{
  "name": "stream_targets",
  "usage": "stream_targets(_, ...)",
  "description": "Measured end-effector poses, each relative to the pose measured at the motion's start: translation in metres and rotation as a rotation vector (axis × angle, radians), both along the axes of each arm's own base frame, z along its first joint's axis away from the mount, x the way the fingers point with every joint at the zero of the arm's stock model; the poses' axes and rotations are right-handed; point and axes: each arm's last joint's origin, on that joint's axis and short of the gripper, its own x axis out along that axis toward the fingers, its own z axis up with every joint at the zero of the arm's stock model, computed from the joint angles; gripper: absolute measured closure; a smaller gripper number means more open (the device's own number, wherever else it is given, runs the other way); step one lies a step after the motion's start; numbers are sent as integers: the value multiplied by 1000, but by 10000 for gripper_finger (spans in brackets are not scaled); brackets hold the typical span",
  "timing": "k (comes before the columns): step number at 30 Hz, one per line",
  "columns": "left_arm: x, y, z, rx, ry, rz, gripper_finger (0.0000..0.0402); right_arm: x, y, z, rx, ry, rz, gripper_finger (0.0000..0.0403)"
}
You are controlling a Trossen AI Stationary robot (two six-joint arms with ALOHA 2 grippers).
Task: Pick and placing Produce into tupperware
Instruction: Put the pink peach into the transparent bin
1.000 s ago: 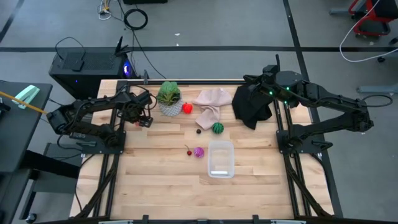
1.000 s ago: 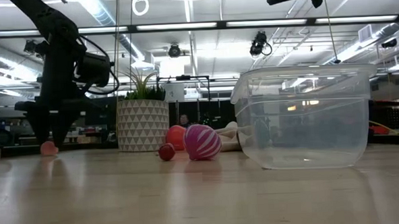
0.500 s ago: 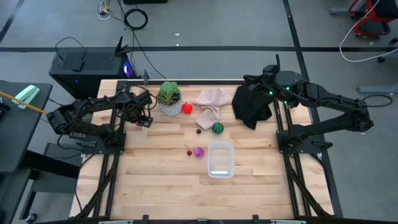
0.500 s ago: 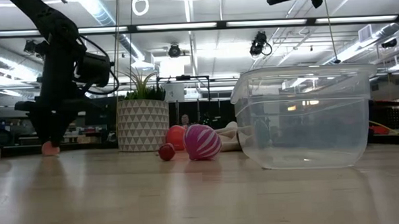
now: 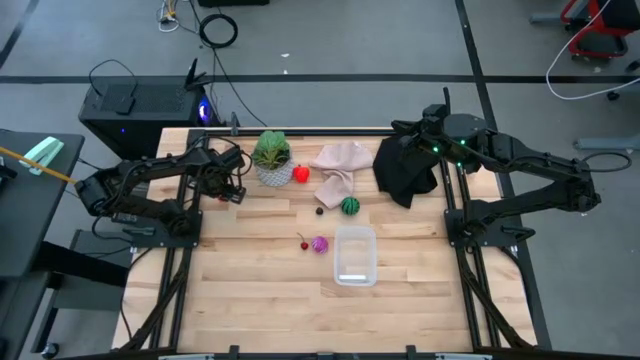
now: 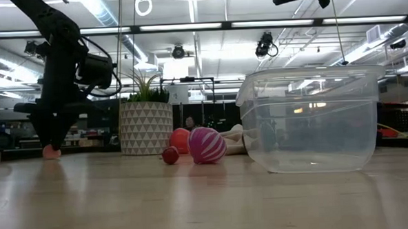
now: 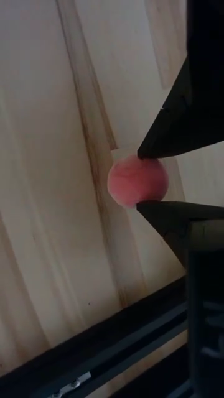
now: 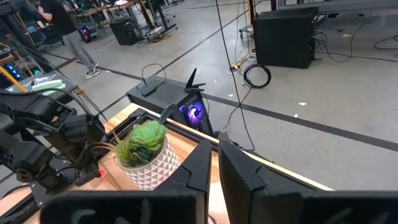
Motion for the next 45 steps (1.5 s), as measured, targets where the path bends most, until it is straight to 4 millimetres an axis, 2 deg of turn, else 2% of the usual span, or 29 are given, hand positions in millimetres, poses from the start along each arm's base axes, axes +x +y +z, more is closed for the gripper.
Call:
stream_targets(8, -1, -1, 3, -10, -13, 13, 281, 0, 0, 0, 0, 0, 0, 365)
stream_targets(14, 5, 5, 27, 13, -46, 6, 270, 0, 0, 0, 0, 0, 0, 365)
stream_targets(23, 16, 14, 87, 38, -72, -43, 279, 0, 0, -1, 2, 8, 3, 365)
stream_targets(29, 21, 18, 135, 93, -133, -72, 267, 0, 0, -1, 3, 8, 5, 365)
stream_targets(34, 27, 20, 179, 191, -245, -83, 270, 0, 0, -1, 5, 15, 5, 365)
stream_targets(40, 36, 12, 227, 309, -406, -118, 285, 0, 0, -1, 4, 15, 5, 365)
stream_targets(45, 54, 2, 256, 369, -650, -150, 283, 0, 0, -1, 4, 15, 5, 365)
